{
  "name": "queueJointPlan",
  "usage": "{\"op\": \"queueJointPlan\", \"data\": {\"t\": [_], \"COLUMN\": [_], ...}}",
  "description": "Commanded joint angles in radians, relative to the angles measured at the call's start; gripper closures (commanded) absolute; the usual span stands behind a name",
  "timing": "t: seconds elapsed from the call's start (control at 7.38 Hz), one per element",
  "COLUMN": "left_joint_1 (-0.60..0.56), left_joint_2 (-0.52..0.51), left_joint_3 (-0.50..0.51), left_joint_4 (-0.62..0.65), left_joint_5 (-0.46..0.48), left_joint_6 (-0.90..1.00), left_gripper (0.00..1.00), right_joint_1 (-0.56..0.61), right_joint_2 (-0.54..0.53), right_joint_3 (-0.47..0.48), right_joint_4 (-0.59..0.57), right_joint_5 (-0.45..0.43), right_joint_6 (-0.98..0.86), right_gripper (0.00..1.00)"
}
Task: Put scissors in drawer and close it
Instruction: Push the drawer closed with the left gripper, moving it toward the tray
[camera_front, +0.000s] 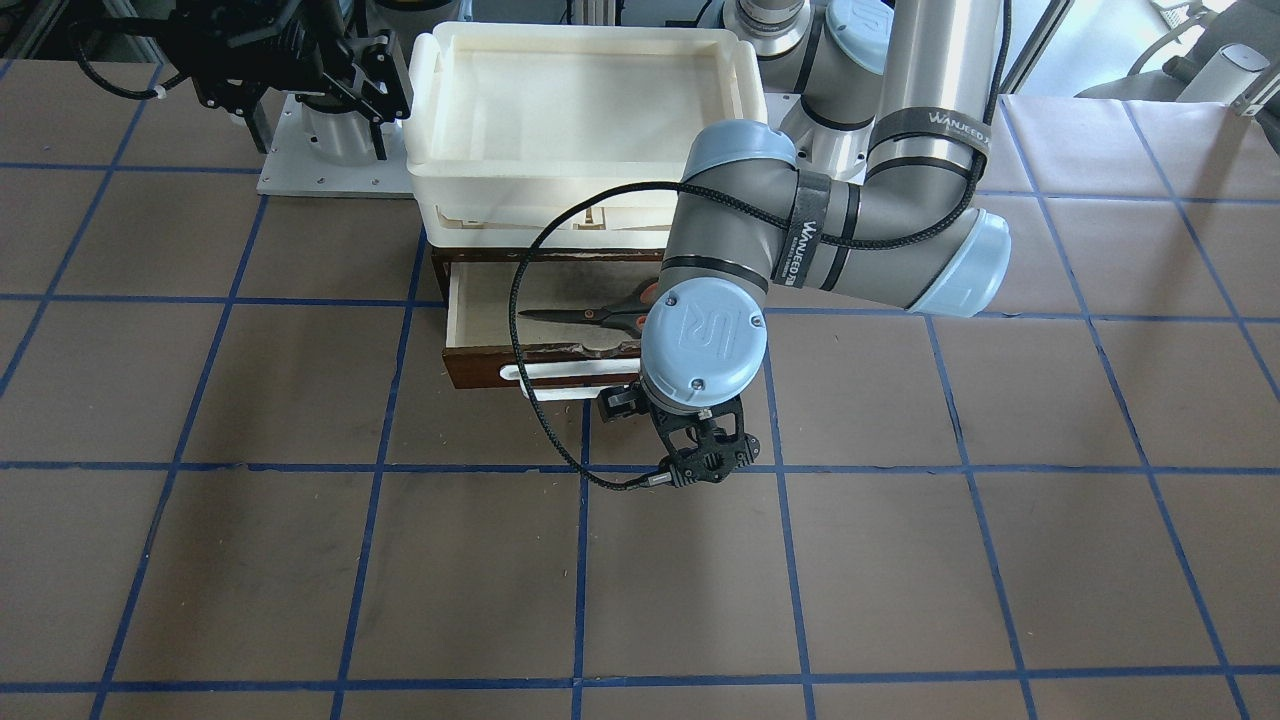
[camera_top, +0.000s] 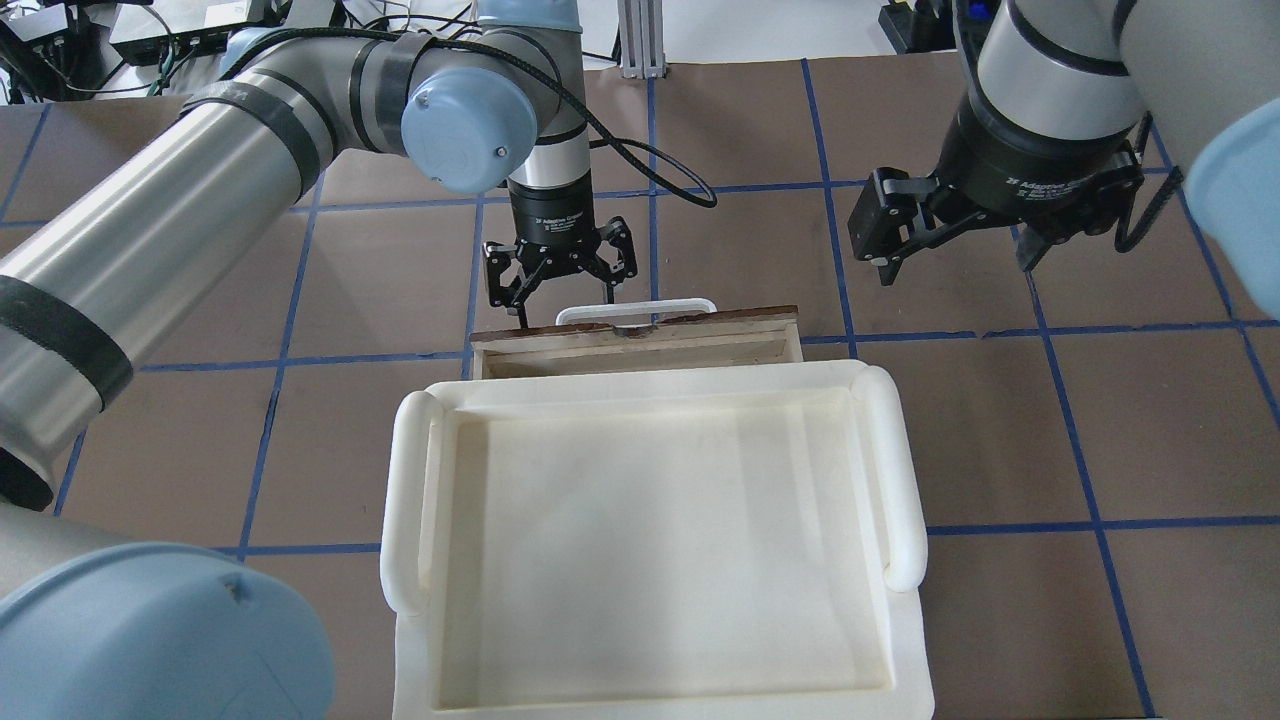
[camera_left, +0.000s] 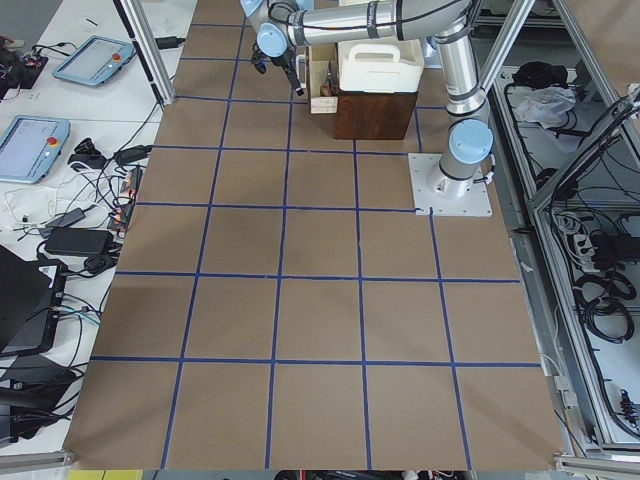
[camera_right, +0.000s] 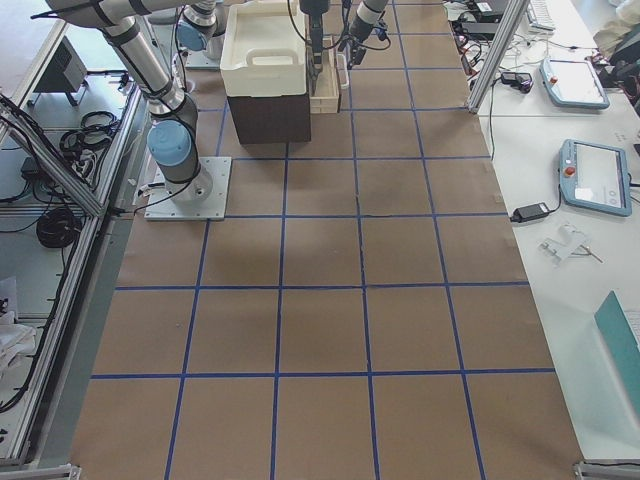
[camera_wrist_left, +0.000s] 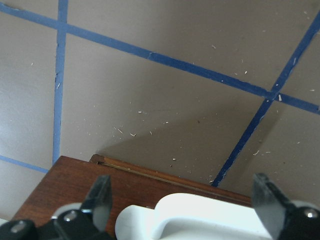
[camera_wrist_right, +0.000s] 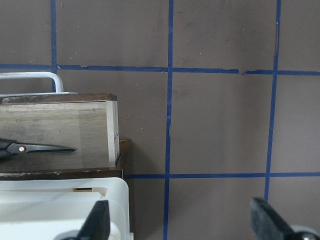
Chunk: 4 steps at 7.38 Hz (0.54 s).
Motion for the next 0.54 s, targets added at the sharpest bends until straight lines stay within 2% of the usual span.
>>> {"op": "queueJointPlan", "data": {"t": [0.0, 0.41], "left_joint_1": [-0.004, -0.006], "left_joint_2": [0.000, 0.011], "left_joint_3": [-0.001, -0.024], "left_joint_4": [-0.037, -0.078], "left_joint_5": [-0.005, -0.013], "left_joint_6": [0.000, -0.002], "left_gripper": [0.00, 0.00], "right_joint_1": [0.000, 0.000], "right_joint_2": [0.000, -0.002], "right_joint_3": [0.000, 0.000], "right_joint_4": [-0.001, -0.001], "right_joint_5": [0.001, 0.001], "right_joint_6": [0.000, 0.000], "right_gripper": [0.00, 0.00]}}
